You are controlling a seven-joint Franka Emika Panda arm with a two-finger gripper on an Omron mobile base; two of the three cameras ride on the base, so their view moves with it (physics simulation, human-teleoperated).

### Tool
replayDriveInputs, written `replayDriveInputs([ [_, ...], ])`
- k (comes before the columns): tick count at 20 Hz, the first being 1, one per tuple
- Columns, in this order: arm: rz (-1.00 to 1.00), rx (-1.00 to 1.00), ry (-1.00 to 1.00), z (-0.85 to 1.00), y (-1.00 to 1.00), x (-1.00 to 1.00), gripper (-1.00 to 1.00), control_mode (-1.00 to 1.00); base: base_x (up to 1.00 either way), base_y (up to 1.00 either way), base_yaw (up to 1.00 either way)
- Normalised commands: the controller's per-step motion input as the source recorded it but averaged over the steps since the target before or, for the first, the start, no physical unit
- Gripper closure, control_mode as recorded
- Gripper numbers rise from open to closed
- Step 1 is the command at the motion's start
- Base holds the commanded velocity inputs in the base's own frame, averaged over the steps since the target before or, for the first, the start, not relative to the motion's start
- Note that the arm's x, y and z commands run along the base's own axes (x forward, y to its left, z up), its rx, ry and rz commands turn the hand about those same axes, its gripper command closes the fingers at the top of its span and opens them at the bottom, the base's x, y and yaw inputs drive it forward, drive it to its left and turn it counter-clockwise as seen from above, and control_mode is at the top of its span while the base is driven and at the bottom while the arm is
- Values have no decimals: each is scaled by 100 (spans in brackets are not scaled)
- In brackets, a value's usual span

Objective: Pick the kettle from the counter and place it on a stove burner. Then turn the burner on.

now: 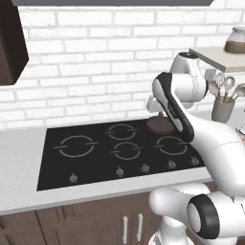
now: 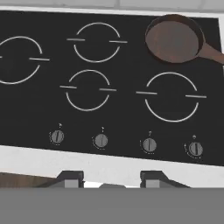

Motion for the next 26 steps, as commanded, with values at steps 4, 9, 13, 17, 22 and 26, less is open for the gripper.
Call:
replayDriveInputs([
  [4, 0, 0, 1, -5, 1, -19, -100, -100, 0, 0, 0],
  [9, 7, -1, 5, -10, 29, -20, -100, -100, 0, 0, 0],
  [13, 0, 0, 0, 0, 16, 0, -100, -100, 0, 0, 0],
  [17, -5, -1, 9, -16, -16, 0, -100, -100, 0, 0, 0],
  [22, -11, 0, 15, -37, -93, 6, -100, -100, 0, 0, 0],
  [26, -5, 0, 8, -61, -100, 32, -100, -100, 0, 0, 0],
])
